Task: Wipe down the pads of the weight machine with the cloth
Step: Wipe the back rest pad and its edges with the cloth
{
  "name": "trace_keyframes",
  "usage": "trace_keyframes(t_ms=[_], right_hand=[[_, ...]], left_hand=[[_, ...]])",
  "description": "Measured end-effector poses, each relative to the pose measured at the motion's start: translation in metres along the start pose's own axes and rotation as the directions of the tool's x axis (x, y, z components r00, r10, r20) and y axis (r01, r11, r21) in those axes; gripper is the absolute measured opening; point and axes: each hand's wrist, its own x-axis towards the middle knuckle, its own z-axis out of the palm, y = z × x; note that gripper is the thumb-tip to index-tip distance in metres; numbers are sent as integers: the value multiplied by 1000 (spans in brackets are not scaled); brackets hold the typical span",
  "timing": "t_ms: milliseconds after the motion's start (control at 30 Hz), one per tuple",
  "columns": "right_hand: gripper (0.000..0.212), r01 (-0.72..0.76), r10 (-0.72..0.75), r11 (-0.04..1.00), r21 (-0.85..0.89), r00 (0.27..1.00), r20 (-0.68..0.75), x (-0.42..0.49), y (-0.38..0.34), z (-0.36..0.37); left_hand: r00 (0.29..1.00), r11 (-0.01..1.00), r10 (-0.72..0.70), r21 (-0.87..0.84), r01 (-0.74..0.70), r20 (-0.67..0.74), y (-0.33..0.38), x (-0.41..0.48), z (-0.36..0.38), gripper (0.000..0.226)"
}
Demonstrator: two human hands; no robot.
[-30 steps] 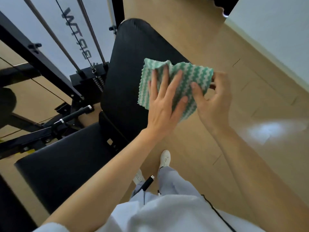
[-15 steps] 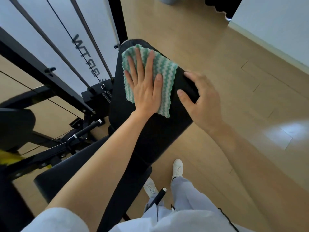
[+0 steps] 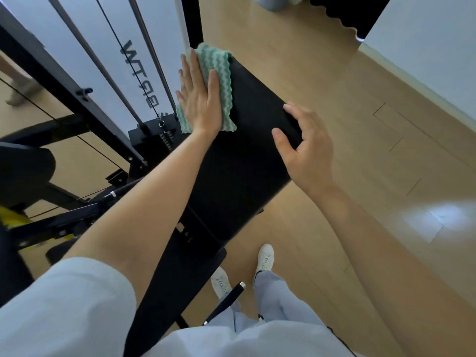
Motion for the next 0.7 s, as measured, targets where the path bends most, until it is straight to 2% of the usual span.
trace_keyframes(t_ms=[133,233,433,567,633,700], right_hand=[[44,5,-5,1000,-20,1000,-27,-3,-2,2],[43,16,-18,999,-34,999,-40,-4,-2,2],[44,13,-16,999,-46,998,-64,-8,-2,6],[43,-15,17,1000,18,993,-116,-13,-1,6],[43,-33,41,998,58,989,-140,-15,-1,5],[43,-44,54,997,71,987,-151,-17,-1,7]], left_hand=[[999,999,-44,23,43,5,-5,-37,11,79],[999,998,-26,59,24,42,-8,-87,23,78],[982,987,127,83,-140,138,-21,-214,50,75],[952,959,235,112,-261,197,-46,-219,45,72],[966,973,186,105,-207,180,-52,-197,37,70],[990,999,-12,54,5,140,-62,-158,29,77]])
